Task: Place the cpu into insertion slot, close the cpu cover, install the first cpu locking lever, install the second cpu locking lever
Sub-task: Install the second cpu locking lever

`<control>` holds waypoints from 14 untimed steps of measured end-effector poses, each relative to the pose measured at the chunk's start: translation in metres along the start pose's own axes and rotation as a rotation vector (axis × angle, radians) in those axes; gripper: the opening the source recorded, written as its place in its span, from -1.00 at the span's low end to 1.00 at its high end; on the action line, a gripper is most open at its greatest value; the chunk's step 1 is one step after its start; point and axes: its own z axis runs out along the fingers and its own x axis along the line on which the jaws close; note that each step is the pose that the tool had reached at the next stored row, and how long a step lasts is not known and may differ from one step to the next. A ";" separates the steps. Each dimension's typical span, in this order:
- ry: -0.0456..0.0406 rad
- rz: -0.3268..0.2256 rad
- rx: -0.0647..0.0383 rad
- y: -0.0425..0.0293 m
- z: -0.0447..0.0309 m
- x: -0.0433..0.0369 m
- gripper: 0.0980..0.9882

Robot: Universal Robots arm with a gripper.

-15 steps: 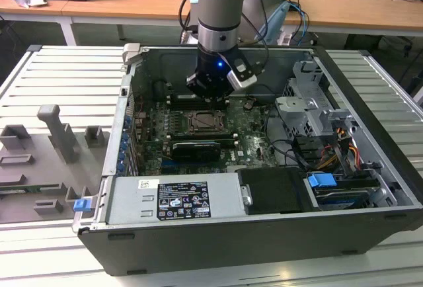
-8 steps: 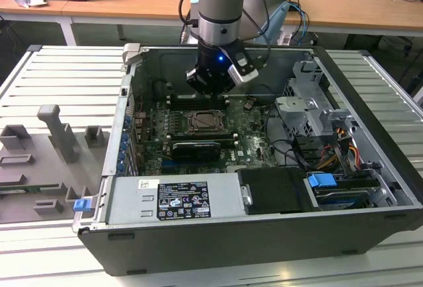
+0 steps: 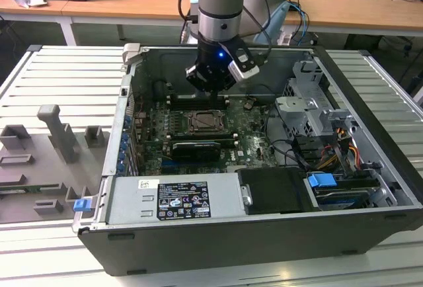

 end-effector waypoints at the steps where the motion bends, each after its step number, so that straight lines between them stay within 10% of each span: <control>1: -0.0002 0.000 0.000 -0.0018 -0.0001 0.0003 -0.98; 9: -0.0003 0.000 0.000 -0.0161 -0.0011 0.0018 -0.98; 14: 0.0026 0.000 0.000 -0.0399 0.0004 0.0039 -0.98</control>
